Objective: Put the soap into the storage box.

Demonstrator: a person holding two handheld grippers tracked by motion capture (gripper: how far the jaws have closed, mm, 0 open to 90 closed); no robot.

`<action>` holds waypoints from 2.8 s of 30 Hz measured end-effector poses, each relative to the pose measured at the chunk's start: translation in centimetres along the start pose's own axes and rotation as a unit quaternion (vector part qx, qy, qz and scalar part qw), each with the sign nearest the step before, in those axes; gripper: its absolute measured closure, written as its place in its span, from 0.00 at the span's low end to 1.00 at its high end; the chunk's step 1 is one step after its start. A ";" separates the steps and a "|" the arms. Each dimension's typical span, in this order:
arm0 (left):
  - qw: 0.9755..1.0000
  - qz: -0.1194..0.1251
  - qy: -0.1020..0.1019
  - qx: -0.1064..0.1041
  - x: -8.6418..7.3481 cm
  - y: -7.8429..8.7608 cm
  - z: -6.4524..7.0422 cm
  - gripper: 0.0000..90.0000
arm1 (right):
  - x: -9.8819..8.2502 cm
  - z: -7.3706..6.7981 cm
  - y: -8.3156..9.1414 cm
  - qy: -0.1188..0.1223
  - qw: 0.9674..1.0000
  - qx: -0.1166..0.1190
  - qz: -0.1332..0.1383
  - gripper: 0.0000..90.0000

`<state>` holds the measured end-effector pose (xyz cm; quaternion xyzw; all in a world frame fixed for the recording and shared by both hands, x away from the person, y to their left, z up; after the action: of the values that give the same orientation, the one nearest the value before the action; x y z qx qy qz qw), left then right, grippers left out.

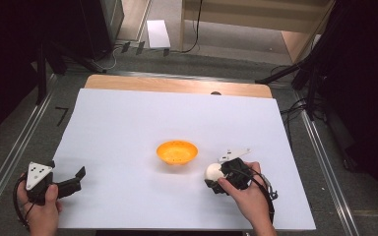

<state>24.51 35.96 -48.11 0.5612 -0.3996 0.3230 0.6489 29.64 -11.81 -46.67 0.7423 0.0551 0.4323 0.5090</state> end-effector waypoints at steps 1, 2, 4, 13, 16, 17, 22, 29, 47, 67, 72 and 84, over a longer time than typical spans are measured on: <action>1.000 0.000 0.000 0.000 0.0 0.0 0.0 0.00 | 0.2 0.1 0.1 0.001 1.000 0.000 0.002 0.28; 1.000 0.000 0.000 0.000 0.0 0.0 0.0 0.00 | 0.5 0.0 0.2 -0.002 1.000 -0.001 0.002 0.28; 1.000 -0.003 -0.004 0.000 0.0 0.0 0.0 0.00 | 1.0 0.1 0.3 0.002 1.000 -0.002 0.004 0.28; 1.000 0.000 0.000 0.000 0.0 0.0 0.0 0.00 | 2.9 0.2 0.8 0.001 1.000 0.000 0.010 0.28; 1.000 0.001 0.001 0.000 0.0 0.0 0.0 0.00 | 3.6 0.1 0.8 0.008 1.000 -0.001 0.015 0.28; 1.000 0.002 0.002 0.000 0.0 0.0 -0.1 0.00 | 3.8 0.0 0.9 0.005 1.000 -0.002 0.015 0.28; 1.000 0.002 0.002 0.000 0.0 0.0 -0.1 0.00 | 4.8 -0.3 1.1 0.006 1.000 0.000 0.019 0.28; 1.000 0.000 0.004 -0.002 0.0 0.0 -0.1 0.00 | 6.0 -0.5 0.8 0.002 1.000 0.001 0.023 0.28; 1.000 0.002 0.004 -0.002 0.0 0.0 -0.1 0.00 | 9.8 -2.6 -2.0 0.013 1.000 0.005 0.016 0.28; 1.000 0.001 0.001 -0.001 0.0 0.0 0.0 0.00 | 11.0 -3.5 -4.9 -0.031 1.000 -0.005 0.003 0.28; 1.000 0.001 0.000 -0.002 0.0 0.0 0.0 0.00 | 11.2 -3.9 -5.7 -0.044 0.999 -0.008 -0.004 0.27; 1.000 0.001 -0.002 -0.002 0.0 0.0 0.0 0.00 | 11.1 -3.9 -5.8 -0.063 0.998 -0.008 -0.003 0.26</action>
<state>24.48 35.96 -48.09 0.5601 -0.4024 0.3217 0.6487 35.86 -0.45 -44.45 0.7637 0.0213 0.3834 0.5189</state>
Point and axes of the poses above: each handheld gripper's, and its own axes: y roughly backward along the jaws, x roughly out of its top, z roughly to its right, the point moved 4 cm from there along -y, roughly forward along the jaws, and after that the axes turned 2 degrees about -x, right-handed, at the moved point
